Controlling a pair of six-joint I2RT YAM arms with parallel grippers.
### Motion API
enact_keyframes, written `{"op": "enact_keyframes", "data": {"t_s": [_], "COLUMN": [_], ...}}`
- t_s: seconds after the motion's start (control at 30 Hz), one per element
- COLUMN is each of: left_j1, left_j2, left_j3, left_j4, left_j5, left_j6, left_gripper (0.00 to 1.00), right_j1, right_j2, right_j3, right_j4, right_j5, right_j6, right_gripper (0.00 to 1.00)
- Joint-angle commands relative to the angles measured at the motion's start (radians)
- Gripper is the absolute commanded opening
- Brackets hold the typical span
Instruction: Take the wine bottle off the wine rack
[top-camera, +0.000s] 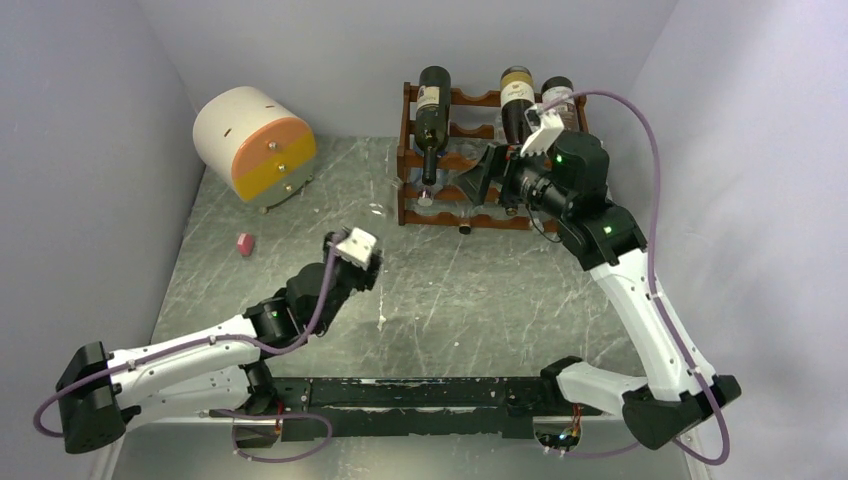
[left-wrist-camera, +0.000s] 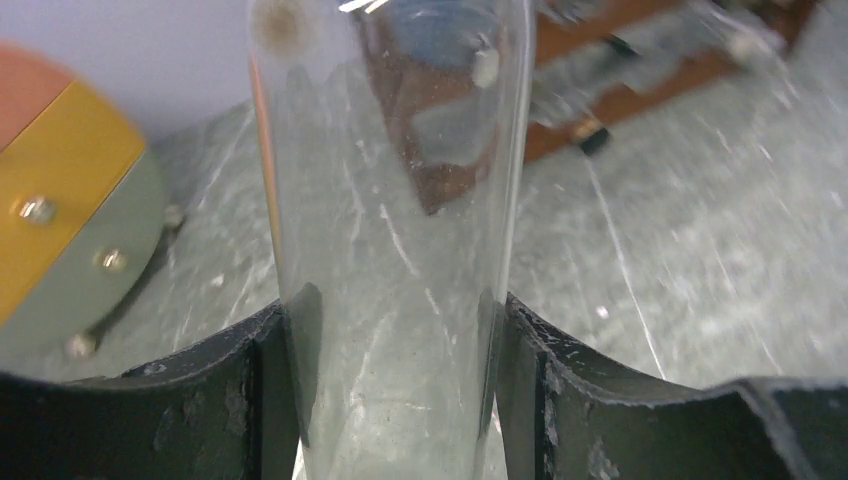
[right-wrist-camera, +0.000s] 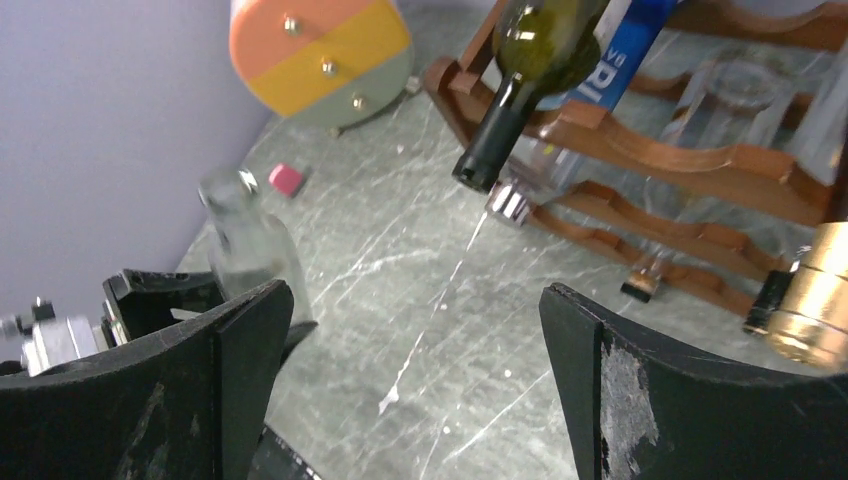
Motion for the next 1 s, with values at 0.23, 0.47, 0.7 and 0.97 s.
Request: {"op": "enact_keyframes", "data": {"t_s": [0.23,0.47,0.7,0.97], "left_j1": [0.305,0.307,0.306,0.306], "left_j2": [-0.228,-0.229,-0.237,-0.264], "left_j3": [-0.163,-0.174,-0.157,-0.165], "left_j4": [0.390,0.340,0.230,0.220], "left_j5": [0.257,0.395,0.390,0.372], "left_j6": [-0.286,-0.272,-0.228,-0.215], "left_gripper": [0.07,0.07,0.07,0.07], "right_j1": [0.055,0.303,0.423,0.471], "right_j2": [0.028,0.244,0.409,0.530], "right_j3": [-0.039,0.115,0.241,0.333], "right_j4": [0.143,0.222,0.345,0.361], "right_j5": [-0.267,-0.094,0.053,0.132], "right_j6": [-0.074,-0.076,-0.087,-0.037], "right_gripper": [1.00,0.97,0.88,0.48]}}
